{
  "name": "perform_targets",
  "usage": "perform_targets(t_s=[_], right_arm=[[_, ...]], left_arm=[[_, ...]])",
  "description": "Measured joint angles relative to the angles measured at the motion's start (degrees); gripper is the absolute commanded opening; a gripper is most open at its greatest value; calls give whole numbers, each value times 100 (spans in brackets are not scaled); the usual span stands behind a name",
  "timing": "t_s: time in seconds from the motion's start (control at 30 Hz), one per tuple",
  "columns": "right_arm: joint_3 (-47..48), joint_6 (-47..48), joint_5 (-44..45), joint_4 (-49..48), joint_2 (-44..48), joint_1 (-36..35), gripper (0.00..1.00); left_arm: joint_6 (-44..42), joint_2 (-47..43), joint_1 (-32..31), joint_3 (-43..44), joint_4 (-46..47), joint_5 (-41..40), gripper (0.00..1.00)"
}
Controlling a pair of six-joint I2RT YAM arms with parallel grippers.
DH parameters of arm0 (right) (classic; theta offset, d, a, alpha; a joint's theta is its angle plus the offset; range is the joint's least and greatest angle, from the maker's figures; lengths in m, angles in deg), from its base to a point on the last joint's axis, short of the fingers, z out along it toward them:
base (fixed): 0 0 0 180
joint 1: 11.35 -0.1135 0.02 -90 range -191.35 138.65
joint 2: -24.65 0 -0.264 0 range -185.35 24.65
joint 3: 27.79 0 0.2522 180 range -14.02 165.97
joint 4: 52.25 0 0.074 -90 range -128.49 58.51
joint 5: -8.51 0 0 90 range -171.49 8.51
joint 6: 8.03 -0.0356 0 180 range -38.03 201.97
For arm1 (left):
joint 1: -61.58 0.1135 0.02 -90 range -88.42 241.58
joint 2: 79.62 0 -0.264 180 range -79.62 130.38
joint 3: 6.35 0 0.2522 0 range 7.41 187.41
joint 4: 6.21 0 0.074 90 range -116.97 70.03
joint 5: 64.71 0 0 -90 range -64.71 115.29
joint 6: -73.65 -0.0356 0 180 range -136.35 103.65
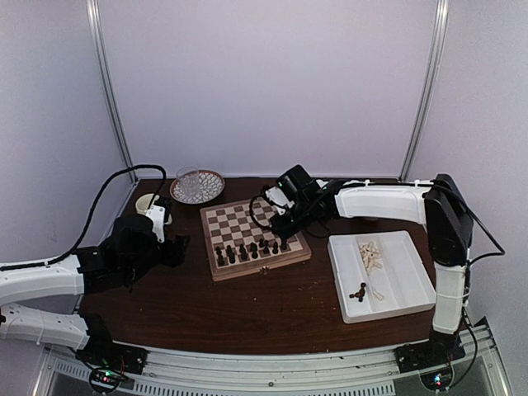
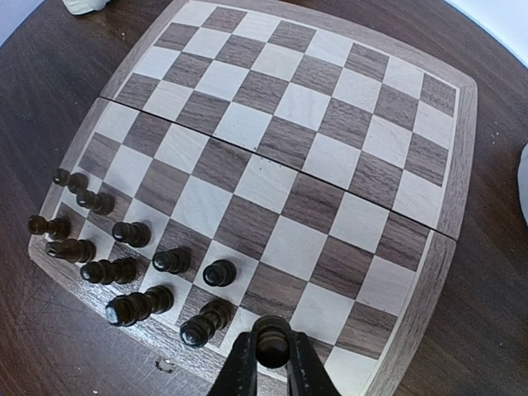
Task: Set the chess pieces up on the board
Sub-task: Place the pawn at c7.
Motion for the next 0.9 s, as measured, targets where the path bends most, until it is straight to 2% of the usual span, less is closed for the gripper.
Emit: perform_targets(t_s=[0.9], right_arm=[[599,107,-162,363,-754,-2,14]], left_arm=[[-2,2,-2,0,-2,2,68]])
